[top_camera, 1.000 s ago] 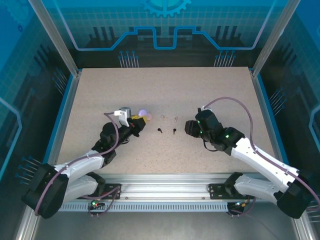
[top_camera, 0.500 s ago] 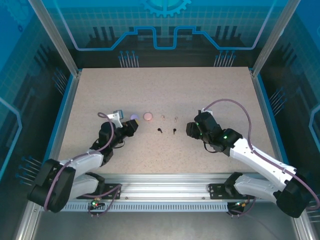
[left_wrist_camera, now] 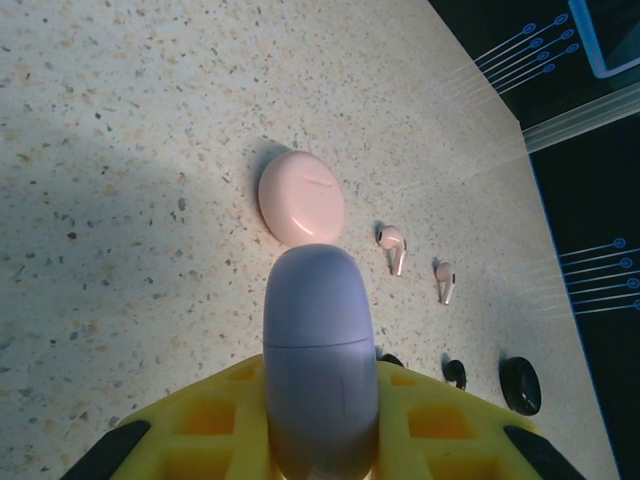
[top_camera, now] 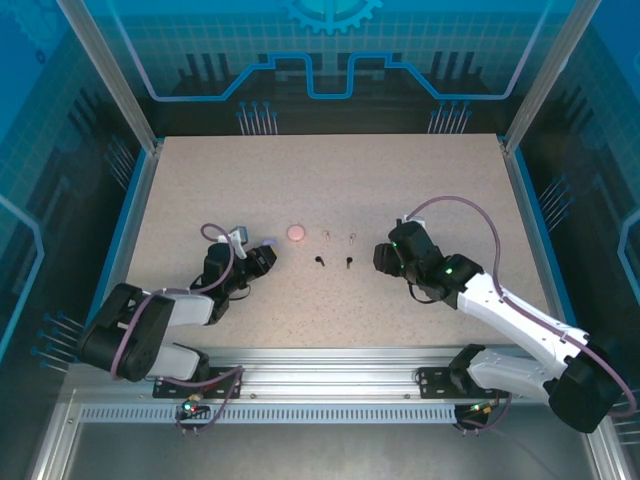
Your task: Insert the wireless bluetooth earbuds into the charging case
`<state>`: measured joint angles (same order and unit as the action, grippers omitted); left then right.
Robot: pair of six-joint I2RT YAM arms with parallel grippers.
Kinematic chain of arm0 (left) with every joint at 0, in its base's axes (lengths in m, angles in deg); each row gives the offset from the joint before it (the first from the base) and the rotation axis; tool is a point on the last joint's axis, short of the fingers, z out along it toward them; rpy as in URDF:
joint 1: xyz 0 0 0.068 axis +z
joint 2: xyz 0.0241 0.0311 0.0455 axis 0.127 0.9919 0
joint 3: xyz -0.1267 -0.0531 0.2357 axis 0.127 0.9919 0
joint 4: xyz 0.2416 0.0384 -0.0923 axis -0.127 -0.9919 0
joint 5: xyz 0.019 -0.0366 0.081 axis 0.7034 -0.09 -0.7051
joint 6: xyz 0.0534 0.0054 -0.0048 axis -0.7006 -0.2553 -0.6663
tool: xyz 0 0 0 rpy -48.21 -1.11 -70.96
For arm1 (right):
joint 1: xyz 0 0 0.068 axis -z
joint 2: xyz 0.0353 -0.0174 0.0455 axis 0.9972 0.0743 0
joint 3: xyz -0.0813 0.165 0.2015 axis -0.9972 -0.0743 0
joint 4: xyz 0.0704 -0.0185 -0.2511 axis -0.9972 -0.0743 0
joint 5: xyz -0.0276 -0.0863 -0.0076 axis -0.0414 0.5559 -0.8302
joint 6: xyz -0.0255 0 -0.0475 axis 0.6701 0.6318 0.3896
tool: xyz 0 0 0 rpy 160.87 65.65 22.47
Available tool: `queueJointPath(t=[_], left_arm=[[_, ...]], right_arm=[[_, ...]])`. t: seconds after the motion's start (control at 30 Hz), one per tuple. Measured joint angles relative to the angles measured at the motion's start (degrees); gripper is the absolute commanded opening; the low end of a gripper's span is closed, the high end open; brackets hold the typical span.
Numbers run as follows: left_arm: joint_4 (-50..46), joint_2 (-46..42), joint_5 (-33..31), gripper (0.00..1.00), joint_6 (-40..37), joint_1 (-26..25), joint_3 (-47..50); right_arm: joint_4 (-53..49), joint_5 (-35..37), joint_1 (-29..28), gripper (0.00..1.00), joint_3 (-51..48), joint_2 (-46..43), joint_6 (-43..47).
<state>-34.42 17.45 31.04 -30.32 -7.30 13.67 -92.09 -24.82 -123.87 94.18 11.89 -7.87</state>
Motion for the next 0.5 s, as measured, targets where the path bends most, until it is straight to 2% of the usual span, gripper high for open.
queueJointPath(t=[0.23,0.5], left_arm=[[2.4,4.3,1.0,0.09,0.8,1.0,0.0],[5.5,9.4,2.4,0.23,2.5,2.7,0.1]], right_arm=[[-0.3,0.0,0.3,0.56,0.4,-0.3,0.2],[-1.2,0.0,0.3,0.59,1.7,-0.3,0.7]])
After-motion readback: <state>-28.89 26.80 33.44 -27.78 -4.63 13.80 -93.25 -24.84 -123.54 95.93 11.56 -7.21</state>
